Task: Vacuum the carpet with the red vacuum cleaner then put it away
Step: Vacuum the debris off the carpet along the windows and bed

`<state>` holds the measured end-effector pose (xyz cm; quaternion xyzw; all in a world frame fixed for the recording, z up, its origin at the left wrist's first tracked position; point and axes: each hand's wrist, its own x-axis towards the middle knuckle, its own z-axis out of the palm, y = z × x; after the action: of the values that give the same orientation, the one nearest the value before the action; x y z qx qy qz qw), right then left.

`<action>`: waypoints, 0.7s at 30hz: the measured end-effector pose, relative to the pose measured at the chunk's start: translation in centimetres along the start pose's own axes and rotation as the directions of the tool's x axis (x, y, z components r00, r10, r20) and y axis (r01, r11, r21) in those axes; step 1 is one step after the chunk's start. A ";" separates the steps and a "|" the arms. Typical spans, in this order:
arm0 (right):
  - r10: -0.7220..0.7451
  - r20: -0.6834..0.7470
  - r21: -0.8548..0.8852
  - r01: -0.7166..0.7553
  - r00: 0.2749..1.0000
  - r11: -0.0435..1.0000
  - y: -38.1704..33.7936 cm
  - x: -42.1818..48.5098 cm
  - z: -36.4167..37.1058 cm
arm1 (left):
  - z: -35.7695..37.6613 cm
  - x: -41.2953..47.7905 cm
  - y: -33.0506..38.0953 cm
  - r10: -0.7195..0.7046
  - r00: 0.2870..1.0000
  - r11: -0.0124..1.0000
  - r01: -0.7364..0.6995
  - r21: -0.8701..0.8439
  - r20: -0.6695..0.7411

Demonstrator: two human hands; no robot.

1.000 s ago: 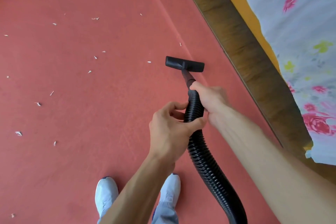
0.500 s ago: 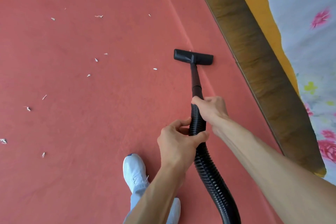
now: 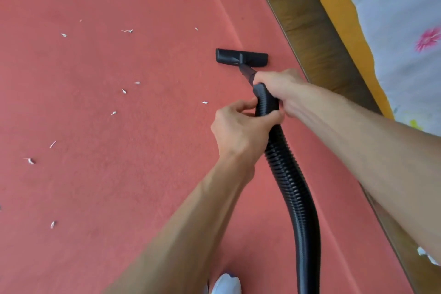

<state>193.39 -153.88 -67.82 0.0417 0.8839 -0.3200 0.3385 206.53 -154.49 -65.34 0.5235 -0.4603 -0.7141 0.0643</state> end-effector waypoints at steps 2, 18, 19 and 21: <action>0.011 0.021 -0.006 -0.010 1.000 1.000 -1.4 -0.3 -0.5 | -0.3 0.0 1.5 0.007 1.000 1.000 -0.007 0.026 0.004; 0.020 0.211 0.121 -0.047 0.977 0.992 5.3 -11.0 2.5 | -6.6 -9.4 -2.7 -0.031 0.991 0.999 0.032 0.002 -0.128; 0.013 0.218 0.106 -0.037 0.976 0.994 5.8 -12.1 2.7 | -7.2 -10.5 -3.3 -0.040 0.991 0.999 0.039 -0.011 -0.129; 0.013 0.229 0.059 -0.028 0.973 0.998 7.1 -14.3 2.6 | -8.0 -12.9 -4.5 -0.057 0.990 0.998 0.054 -0.026 -0.129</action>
<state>207.97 -147.79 -64.15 0.0242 0.8283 -0.3463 0.4398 220.46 -149.24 -59.95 0.5805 -0.4326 -0.6852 0.0799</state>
